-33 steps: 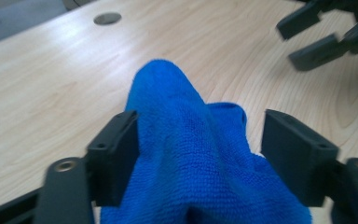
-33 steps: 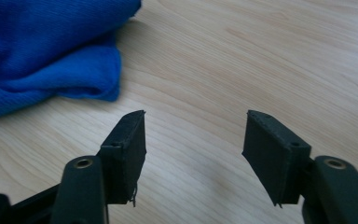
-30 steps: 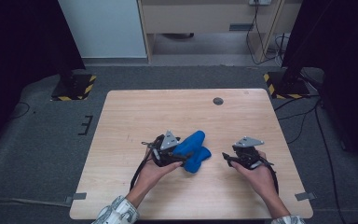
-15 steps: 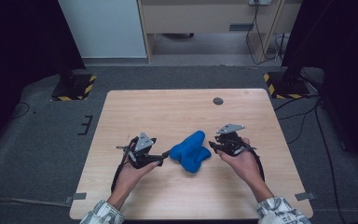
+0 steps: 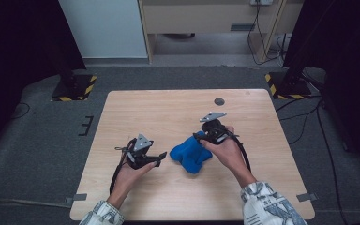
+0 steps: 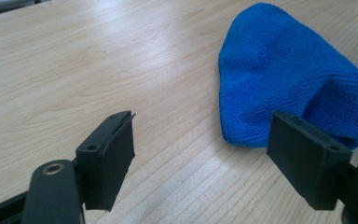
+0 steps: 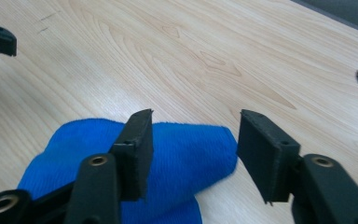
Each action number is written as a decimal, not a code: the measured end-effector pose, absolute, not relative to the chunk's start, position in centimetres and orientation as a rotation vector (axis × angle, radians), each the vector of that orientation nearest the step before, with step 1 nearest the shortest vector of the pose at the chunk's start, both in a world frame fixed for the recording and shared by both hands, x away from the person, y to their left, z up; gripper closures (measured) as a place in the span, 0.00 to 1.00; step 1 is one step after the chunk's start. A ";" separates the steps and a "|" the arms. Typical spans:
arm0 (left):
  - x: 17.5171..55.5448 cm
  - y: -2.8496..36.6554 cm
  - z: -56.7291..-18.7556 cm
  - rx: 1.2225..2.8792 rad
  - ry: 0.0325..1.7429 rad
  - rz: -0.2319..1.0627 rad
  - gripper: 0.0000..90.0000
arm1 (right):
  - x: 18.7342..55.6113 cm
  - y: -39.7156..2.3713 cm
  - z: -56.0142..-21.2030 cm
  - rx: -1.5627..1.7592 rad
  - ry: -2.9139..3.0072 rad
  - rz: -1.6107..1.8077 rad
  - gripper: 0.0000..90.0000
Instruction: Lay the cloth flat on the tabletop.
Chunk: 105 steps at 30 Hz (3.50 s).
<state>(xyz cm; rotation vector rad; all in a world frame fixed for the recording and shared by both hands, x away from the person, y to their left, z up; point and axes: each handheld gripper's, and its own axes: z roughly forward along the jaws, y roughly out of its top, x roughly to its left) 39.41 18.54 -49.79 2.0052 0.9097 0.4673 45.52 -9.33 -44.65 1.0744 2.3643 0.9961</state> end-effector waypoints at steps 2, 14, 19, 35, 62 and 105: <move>39.4 18.4 -49.9 2.014 0.907 0.465 0.25 | 46.1 -8.5 -45.2 1.069 2.369 0.978 0.40; 39.5 18.4 -49.9 2.016 0.909 0.464 0.25 | 46.0 -7.8 -48.1 1.056 2.430 0.853 0.29; 39.4 18.2 -49.9 2.009 0.904 0.448 0.25 | 45.2 -9.2 -49.3 1.053 2.469 0.875 0.56; 39.9 15.5 -50.9 2.057 0.855 0.394 0.26 | 44.0 -12.5 -49.4 1.074 2.397 1.062 0.96; 42.9 13.0 -53.1 2.103 0.860 0.203 0.46 | 44.8 -12.7 -48.4 1.080 2.350 1.158 0.96; 41.5 16.3 -41.1 1.863 0.801 0.398 0.94 | 43.5 -10.4 -39.6 0.880 2.253 1.303 0.96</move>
